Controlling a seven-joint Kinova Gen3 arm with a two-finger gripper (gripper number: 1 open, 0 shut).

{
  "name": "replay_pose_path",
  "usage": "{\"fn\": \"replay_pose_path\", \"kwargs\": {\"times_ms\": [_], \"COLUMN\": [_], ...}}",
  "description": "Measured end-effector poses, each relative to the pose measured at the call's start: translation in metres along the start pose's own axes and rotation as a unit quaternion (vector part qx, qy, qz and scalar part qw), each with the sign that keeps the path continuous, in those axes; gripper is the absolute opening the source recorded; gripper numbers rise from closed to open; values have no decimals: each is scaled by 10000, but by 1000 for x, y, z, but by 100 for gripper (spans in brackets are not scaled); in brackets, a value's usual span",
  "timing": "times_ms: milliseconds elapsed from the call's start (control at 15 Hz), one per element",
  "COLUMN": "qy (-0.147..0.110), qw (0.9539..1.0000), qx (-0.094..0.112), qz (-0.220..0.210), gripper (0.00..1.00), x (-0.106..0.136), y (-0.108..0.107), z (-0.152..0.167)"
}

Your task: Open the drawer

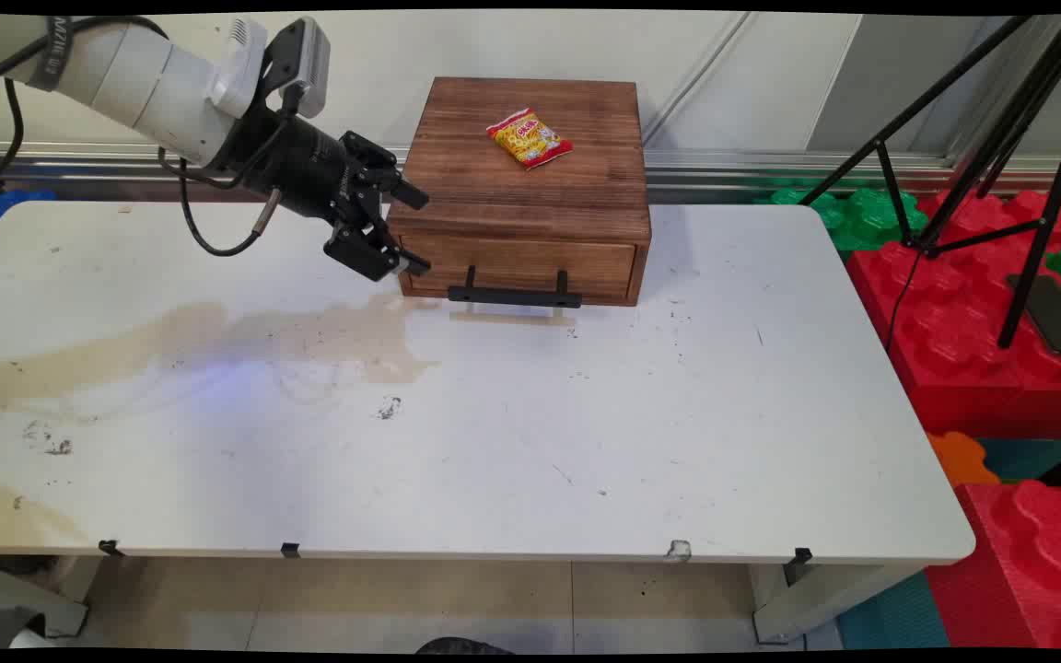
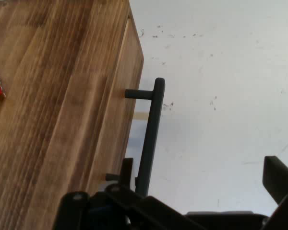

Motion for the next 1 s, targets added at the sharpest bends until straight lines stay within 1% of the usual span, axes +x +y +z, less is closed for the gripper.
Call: {"fn": "replay_pose_path", "kwargs": {"times_ms": [200, 600, 867, 1000], "qy": [-6, -82, -154, -211], "qw": [10000, 9997, 9995, 9993], "qx": [-17, 62, 114, 102], "qz": [-66, -200, -262, -292], "gripper": [100, 100, 100, 100], "x": [1, 7, 11, 12], "y": [-1, -1, -3, -3], "z": [3, 24, 48, 63]}}
